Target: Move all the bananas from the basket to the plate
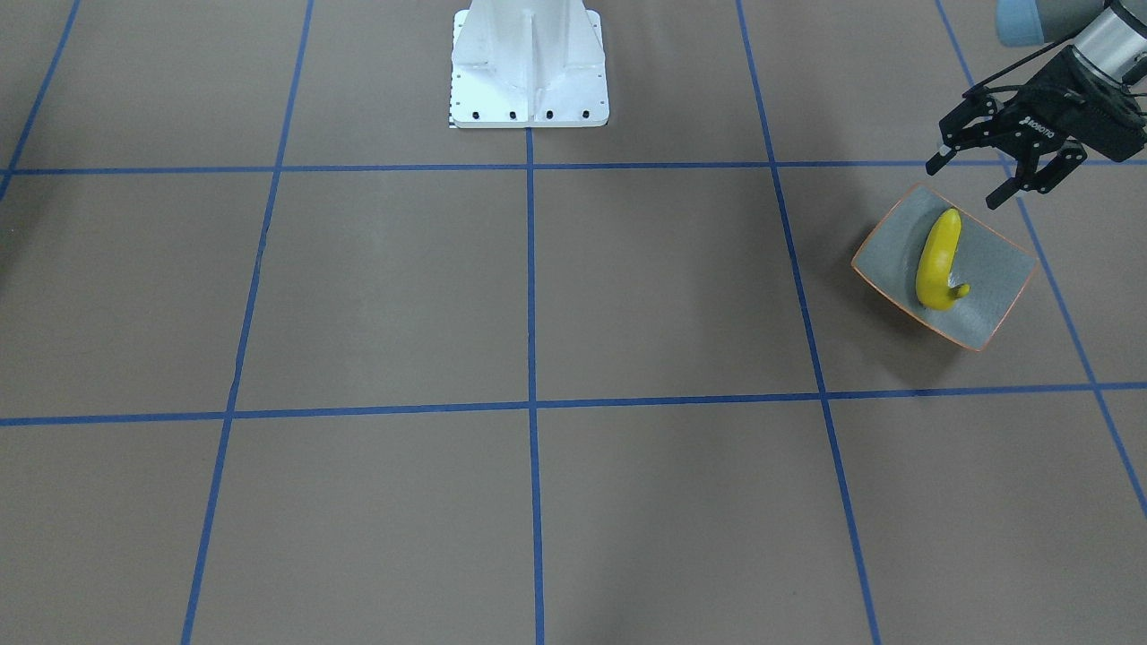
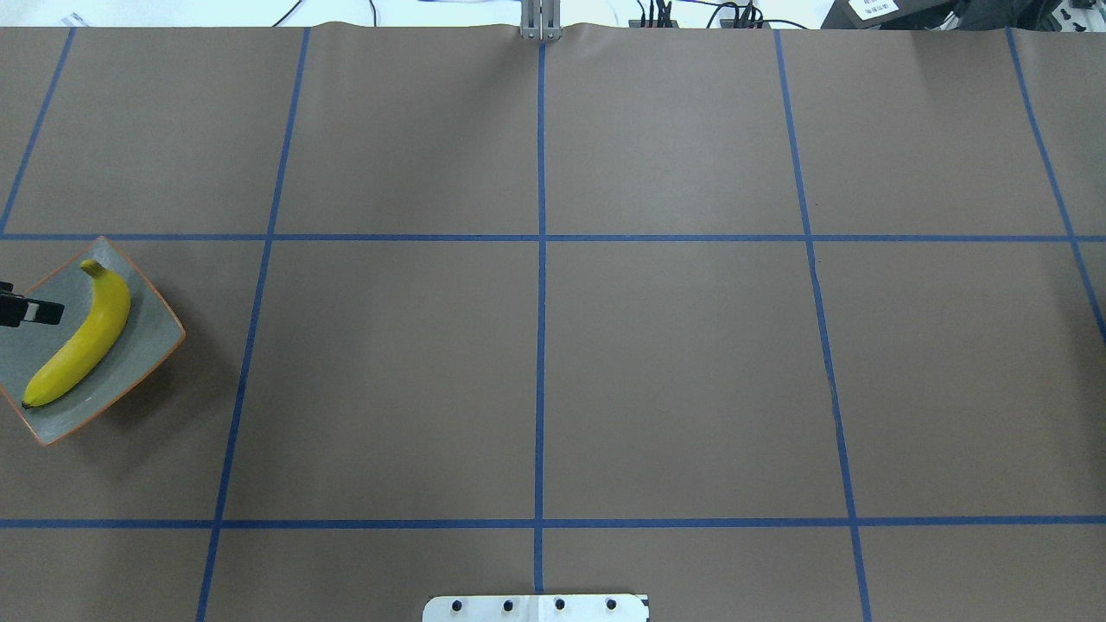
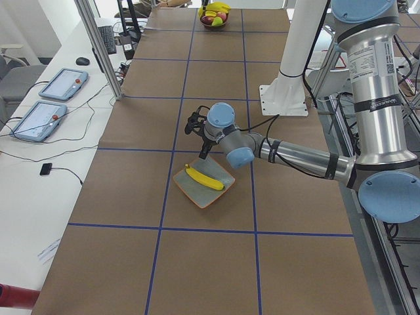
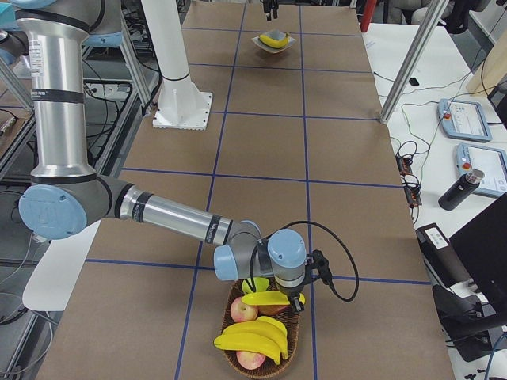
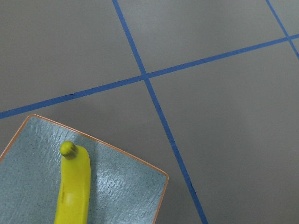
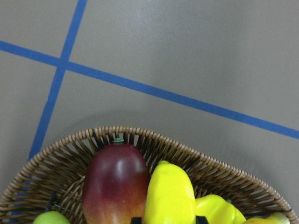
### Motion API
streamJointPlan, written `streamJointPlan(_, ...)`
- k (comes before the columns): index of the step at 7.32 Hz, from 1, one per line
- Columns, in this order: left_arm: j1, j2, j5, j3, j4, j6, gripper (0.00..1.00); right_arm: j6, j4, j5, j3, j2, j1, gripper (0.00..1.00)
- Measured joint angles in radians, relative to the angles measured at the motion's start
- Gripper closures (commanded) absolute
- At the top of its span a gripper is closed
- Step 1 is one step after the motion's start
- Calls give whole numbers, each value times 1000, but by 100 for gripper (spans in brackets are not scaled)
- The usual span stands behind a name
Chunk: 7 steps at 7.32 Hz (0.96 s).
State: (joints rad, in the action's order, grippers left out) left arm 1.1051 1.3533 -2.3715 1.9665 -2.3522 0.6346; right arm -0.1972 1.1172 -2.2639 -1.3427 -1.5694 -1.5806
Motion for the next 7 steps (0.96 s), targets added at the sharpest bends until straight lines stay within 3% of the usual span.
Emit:
streamJointPlan(3, -7, 44, -6, -4, 1, 60, 0, 163, -6, -2, -81, 38, 11, 100)
streamJointPlan(7, -107, 247, -1, -7, 1, 356, 0, 689, -11, -3, -293, 115, 210, 100)
